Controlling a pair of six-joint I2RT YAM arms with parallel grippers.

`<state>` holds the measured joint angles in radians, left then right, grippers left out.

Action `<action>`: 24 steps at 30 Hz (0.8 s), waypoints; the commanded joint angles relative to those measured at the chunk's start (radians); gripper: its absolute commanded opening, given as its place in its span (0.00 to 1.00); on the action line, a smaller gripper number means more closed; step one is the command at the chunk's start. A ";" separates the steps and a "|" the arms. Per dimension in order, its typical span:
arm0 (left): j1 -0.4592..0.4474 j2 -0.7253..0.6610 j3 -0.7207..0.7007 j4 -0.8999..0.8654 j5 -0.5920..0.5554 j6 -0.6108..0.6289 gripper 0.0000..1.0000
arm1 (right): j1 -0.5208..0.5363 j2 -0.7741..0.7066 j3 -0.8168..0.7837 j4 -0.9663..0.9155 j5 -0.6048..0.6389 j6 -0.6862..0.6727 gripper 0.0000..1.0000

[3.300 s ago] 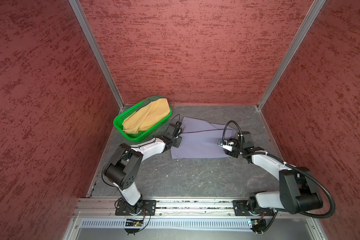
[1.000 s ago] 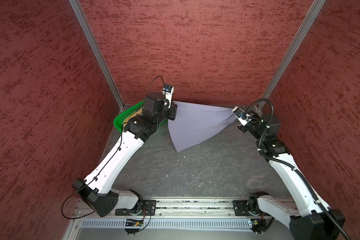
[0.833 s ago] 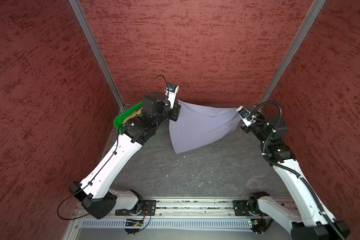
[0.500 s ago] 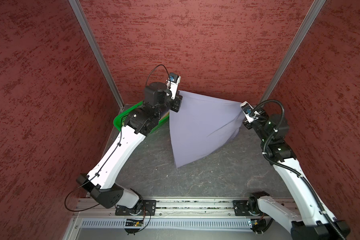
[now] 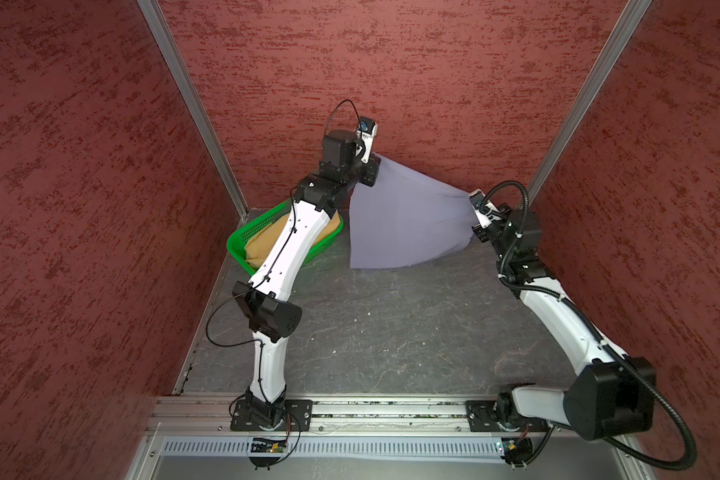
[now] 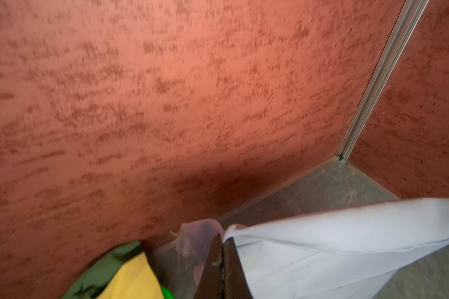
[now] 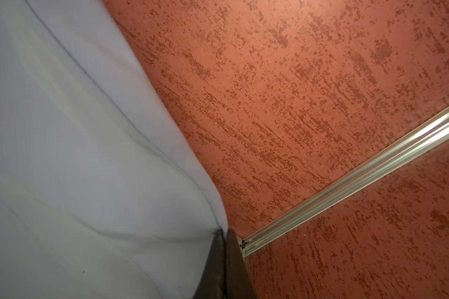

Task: Fold and stack skirts
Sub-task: Flatten out the skirt at the center of the table.

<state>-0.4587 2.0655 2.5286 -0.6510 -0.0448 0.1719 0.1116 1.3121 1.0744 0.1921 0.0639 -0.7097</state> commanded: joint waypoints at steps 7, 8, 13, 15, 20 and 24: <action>0.010 -0.274 -0.471 0.174 0.031 0.027 0.00 | -0.013 -0.176 -0.193 0.069 -0.118 0.044 0.00; 0.008 -0.328 -0.587 0.214 0.034 0.022 0.00 | -0.015 -0.200 -0.240 0.058 -0.144 0.054 0.00; -0.025 -0.524 -0.986 0.270 0.017 -0.026 0.00 | -0.012 -0.309 -0.419 -0.031 -0.230 0.153 0.00; -0.053 -0.588 -1.126 0.284 0.006 -0.051 0.00 | -0.003 -0.352 -0.477 -0.070 -0.260 0.195 0.00; -0.092 -0.673 -1.367 0.276 -0.024 -0.166 0.00 | 0.048 -0.419 -0.559 -0.120 -0.320 0.296 0.00; -0.098 -0.693 -1.486 0.260 -0.030 -0.256 0.00 | 0.105 -0.400 -0.582 -0.139 -0.349 0.328 0.00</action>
<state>-0.5568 1.3968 1.0874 -0.4168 -0.0525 0.0124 0.1833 0.9073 0.4992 0.0608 -0.2253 -0.4442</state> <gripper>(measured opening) 0.046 0.044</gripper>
